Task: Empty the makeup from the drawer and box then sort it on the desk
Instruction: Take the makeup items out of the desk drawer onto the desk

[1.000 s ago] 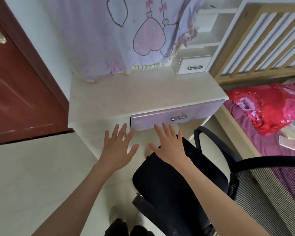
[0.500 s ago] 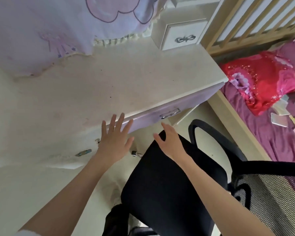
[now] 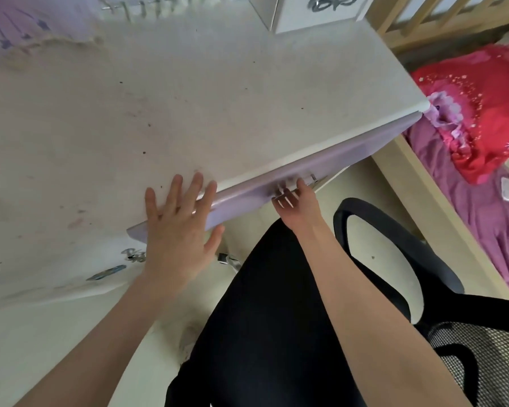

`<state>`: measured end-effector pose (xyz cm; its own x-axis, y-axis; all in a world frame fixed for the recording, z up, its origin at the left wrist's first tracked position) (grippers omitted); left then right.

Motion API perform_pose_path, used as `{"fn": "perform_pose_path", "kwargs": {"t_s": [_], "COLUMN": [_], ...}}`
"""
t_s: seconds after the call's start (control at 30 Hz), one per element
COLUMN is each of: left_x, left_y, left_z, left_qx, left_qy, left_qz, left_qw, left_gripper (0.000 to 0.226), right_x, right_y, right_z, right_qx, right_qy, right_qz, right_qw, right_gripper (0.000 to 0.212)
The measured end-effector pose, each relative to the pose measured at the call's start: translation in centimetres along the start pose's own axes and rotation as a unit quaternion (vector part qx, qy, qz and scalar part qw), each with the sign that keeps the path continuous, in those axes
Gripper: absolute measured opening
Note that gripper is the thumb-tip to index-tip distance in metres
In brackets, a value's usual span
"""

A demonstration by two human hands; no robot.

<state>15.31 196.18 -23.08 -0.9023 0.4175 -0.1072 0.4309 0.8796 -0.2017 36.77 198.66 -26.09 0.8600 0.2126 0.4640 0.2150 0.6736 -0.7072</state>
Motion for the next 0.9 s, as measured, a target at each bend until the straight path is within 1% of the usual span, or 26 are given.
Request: {"fn": "perform_pose_path", "kwargs": {"t_s": [0.07, 0.1, 0.2, 0.33, 0.43, 0.5, 0.6, 0.63, 0.73, 0.77, 0.8, 0.87, 0.9], "left_x": [-0.2, -0.3, -0.9, -1.9, -1.9, -1.8, -1.9, -1.9, -2.0, -2.0, -2.1, -2.1, -2.1], "left_y": [0.1, 0.2, 0.3, 0.5, 0.5, 0.5, 0.5, 0.5, 0.5, 0.5, 0.5, 0.5, 0.5], "left_z": [0.1, 0.1, 0.2, -0.2, -0.6, -0.6, -0.7, -0.7, -0.8, -0.8, -0.8, -0.8, -0.9], "left_qx": [0.002, 0.001, 0.0, -0.01, -0.004, 0.004, 0.001, 0.002, 0.009, 0.01, 0.009, 0.009, 0.008], "left_qy": [0.008, 0.012, 0.0, -0.04, -0.064, -0.065, -0.061, -0.06, -0.062, -0.065, -0.069, -0.076, -0.079], "left_qz": [-0.011, -0.016, -0.042, -0.076, -0.091, -0.104, -0.094, -0.093, -0.1, -0.103, -0.105, -0.108, -0.109], "left_qw": [1.0, 1.0, 0.999, 0.996, 0.994, 0.992, 0.994, 0.994, 0.993, 0.992, 0.992, 0.991, 0.991], "left_gripper": [0.064, 0.064, 0.066, 0.07, 0.072, 0.073, 0.07, 0.069, 0.07, 0.07, 0.071, 0.071, 0.07], "right_x": [0.8, 1.0, 0.8, 0.8, 0.6, 0.4, 0.6, 0.7, 0.5, 0.5, 0.5, 0.4, 0.4], "right_y": [1.0, 1.3, 1.4, 1.0, 0.4, -0.2, -1.1, -1.4, -2.0, -2.2, -2.4, -2.6, -2.7], "right_z": [-0.3, -0.5, -1.0, -1.5, -2.2, -2.9, -4.7, -5.4, -7.2, -7.6, -7.8, -8.0, -8.0], "right_qx": [0.009, 0.013, 0.026, 0.079, 0.087, 0.086, 0.098, 0.104, 0.122, 0.124, 0.123, 0.118, 0.114], "right_qy": [0.038, 0.04, 0.006, -0.029, -0.039, -0.047, -0.071, -0.081, -0.101, -0.108, -0.116, -0.128, -0.129], "right_qz": [0.001, 0.002, -0.009, -0.02, -0.031, -0.037, -0.04, -0.04, -0.044, -0.047, -0.048, -0.05, -0.052], "right_qw": [0.999, 0.999, 1.0, 0.996, 0.995, 0.995, 0.992, 0.99, 0.986, 0.985, 0.984, 0.984, 0.984], "right_gripper": [0.015, 0.017, 0.017, 0.03, 0.033, 0.041, 0.055, 0.056, 0.047, 0.047, 0.053, 0.073, 0.079]}}
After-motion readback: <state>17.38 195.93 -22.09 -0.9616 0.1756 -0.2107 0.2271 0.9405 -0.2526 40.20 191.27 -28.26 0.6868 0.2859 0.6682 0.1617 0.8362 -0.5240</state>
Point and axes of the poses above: each hand's wrist, its own y-axis towards the middle knuckle, its own z-axis out of the palm, x = y × z, the point moved 1 cm from there along y, towards the middle knuckle, and after that the axes turned 11 degrees about x, right-handed, at the moved point
